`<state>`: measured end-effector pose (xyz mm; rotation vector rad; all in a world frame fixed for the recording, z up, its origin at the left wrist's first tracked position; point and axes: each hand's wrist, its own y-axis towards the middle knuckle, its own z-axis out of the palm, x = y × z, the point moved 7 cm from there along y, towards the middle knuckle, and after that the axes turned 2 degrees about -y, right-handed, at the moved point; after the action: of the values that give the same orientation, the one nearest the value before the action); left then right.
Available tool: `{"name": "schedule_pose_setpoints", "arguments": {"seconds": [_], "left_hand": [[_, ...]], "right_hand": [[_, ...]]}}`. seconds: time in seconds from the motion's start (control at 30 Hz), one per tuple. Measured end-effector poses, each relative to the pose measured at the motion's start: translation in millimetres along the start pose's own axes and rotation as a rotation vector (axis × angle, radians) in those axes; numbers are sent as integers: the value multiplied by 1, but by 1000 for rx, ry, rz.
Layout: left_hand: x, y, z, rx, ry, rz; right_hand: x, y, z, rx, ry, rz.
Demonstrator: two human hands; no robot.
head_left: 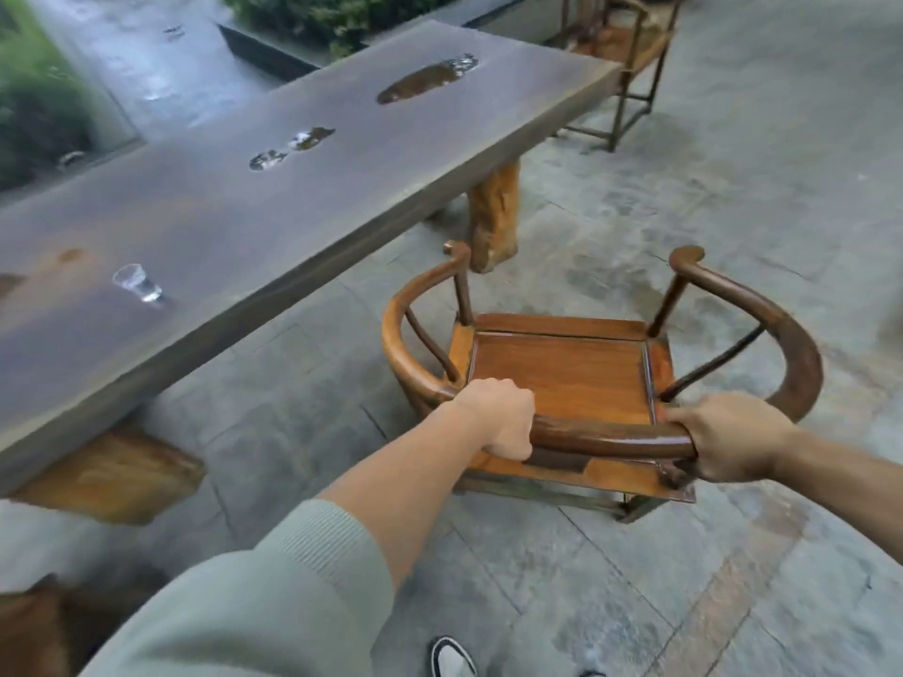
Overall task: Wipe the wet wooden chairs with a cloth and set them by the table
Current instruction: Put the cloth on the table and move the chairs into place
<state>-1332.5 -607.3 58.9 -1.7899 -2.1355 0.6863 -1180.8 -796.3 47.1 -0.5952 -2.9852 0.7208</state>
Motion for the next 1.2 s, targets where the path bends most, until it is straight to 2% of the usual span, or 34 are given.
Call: {"name": "schedule_pose_setpoints", "arguments": {"seconds": [0.1,0.27,0.43,0.53,0.83,1.2], "left_hand": [[14,-1,-1,7,-66,-126],[37,19,-14,-75,-158,-318],[49,53,-12,-55,-209,-363],[47,57,-19,-106,-190,-422],[17,48,-30,-95,-162,-637],[26,78,-41,-325,-223,-773]], "right_hand": [[-10,44,-22,-50,-69,-124],[-25,124,-68,-129,-179,-356],[-50,177,-82,-135,-248,-530],[-55,185,-84,-122,-227,-664],[-62,181,-81,-116,-195,-850],[-82,241,-111,-14,-355,-902]]}}
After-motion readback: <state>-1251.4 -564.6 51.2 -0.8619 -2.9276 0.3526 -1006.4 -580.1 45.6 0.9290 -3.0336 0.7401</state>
